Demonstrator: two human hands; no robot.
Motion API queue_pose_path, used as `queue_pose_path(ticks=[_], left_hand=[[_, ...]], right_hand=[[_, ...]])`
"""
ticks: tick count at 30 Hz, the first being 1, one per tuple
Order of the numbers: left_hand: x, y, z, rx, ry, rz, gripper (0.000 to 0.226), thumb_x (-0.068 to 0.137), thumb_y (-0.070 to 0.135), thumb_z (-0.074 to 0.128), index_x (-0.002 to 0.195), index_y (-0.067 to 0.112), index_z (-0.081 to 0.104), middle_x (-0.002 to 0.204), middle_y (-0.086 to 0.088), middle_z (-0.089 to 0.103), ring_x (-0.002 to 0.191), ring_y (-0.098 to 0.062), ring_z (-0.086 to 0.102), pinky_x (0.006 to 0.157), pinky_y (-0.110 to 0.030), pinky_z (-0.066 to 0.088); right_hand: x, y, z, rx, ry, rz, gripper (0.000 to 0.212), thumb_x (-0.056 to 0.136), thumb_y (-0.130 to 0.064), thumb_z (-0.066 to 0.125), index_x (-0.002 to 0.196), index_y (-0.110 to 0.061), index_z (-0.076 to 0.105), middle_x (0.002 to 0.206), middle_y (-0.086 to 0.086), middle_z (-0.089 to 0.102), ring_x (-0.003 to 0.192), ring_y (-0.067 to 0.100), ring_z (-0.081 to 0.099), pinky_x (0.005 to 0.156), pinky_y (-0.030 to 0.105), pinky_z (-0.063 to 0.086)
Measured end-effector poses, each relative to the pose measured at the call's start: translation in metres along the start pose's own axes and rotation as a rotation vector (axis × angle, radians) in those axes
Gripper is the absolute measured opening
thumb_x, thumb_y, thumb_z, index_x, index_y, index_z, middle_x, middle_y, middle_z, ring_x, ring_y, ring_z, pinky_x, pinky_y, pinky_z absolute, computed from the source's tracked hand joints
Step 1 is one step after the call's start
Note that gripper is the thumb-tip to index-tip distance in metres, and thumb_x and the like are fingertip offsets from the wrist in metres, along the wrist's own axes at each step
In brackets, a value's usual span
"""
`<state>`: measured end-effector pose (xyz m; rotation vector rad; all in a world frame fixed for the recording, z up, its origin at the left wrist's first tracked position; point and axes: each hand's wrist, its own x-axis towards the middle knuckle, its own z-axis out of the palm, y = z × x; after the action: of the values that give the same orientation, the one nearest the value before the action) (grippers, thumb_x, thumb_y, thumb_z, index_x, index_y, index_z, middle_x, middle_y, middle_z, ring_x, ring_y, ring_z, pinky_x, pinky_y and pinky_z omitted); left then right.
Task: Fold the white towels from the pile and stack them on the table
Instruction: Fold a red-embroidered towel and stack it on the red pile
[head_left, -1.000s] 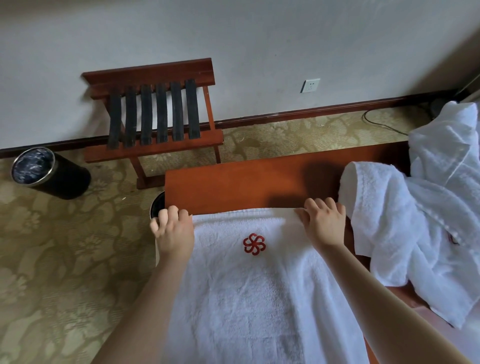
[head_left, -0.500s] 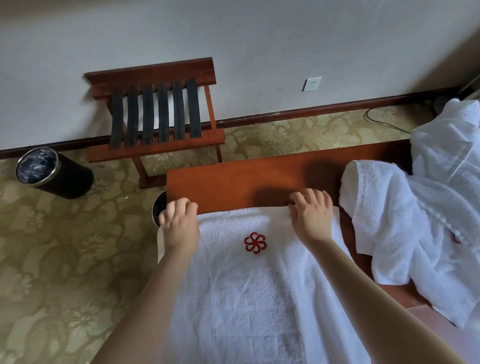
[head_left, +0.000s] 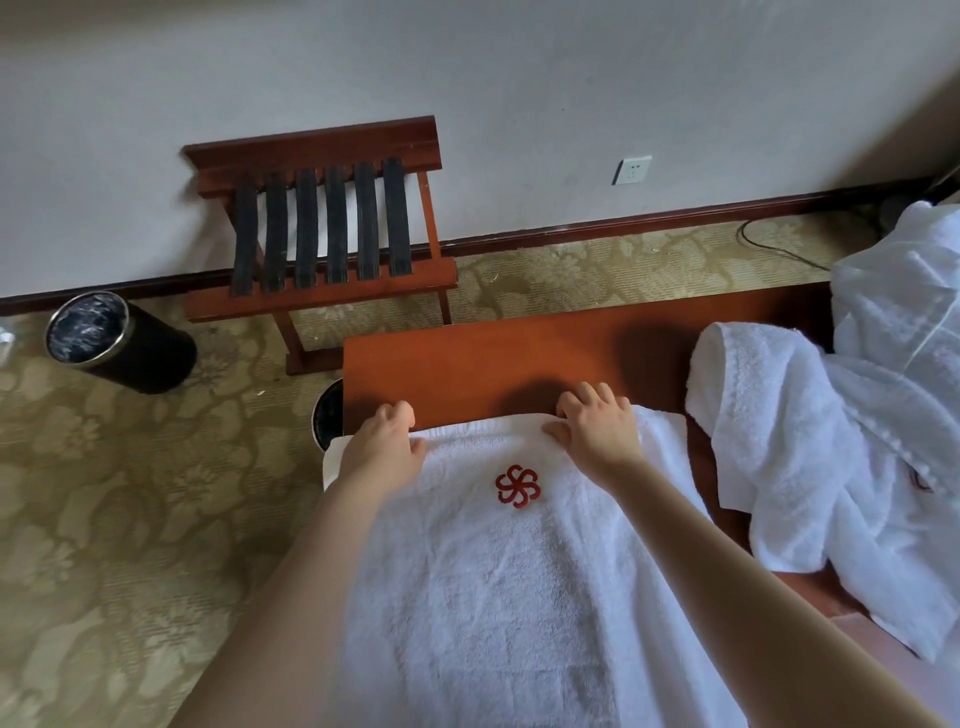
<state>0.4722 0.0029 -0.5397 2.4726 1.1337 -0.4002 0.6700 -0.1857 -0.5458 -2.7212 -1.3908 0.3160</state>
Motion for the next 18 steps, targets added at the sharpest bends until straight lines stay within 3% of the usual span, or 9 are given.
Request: queue_pose_path(ticks=[3,8,12,15,18], left_hand=[[0.001,0.002,-0.008,0.105,-0.086,0.019,0.014,0.094,0.028,0.048,0.094,0.015,0.048,0.105,0.000,0.042,0.084,-0.018,0.045,0.065,-0.030,0.036],[-0.011,0.013,-0.022,0.179,-0.003,0.028,0.013,0.095,0.022,0.045,0.085,0.016,0.040,0.091,-0.002,0.055,0.073,-0.022,0.049,0.057,-0.032,0.034],[-0.035,0.012,-0.027,0.235,-0.019,-0.060,0.007,0.096,0.019,0.042,0.098,0.018,0.036,0.072,0.002,0.051,0.068,-0.024,0.054,0.063,-0.033,0.042],[-0.060,0.013,-0.024,0.279,-0.020,-0.101,0.026,0.095,0.010,0.041,0.119,0.016,0.035,0.076,0.001,0.050,0.068,-0.020,0.051,0.064,-0.032,0.045],[-0.081,0.016,-0.024,0.220,-0.071,-0.125,0.034,0.090,-0.001,0.041,0.121,0.014,0.043,0.102,-0.003,0.055,0.090,-0.022,0.052,0.072,-0.036,0.047]], right_hand=[[0.000,-0.003,-0.005,-0.073,-0.010,-0.095,0.031,0.098,-0.043,0.043,0.106,-0.016,0.056,0.104,0.000,0.056,0.097,0.023,0.050,0.076,0.033,0.031],[-0.010,-0.005,-0.026,-0.030,0.029,-0.168,0.027,0.100,-0.040,0.039,0.100,-0.015,0.050,0.089,-0.001,0.064,0.083,0.023,0.058,0.070,0.032,0.024],[-0.030,-0.004,-0.041,-0.080,-0.025,-0.205,0.026,0.101,-0.038,0.037,0.110,-0.018,0.051,0.099,-0.003,0.063,0.092,0.021,0.056,0.076,0.032,0.031],[-0.052,-0.003,-0.050,-0.206,-0.060,-0.201,0.022,0.099,-0.024,0.041,0.110,-0.020,0.060,0.104,-0.004,0.059,0.103,0.020,0.049,0.080,0.032,0.033],[-0.071,-0.002,-0.062,-0.313,-0.040,-0.127,0.022,0.094,-0.012,0.045,0.099,-0.020,0.065,0.098,-0.005,0.059,0.103,0.020,0.046,0.075,0.031,0.029]])
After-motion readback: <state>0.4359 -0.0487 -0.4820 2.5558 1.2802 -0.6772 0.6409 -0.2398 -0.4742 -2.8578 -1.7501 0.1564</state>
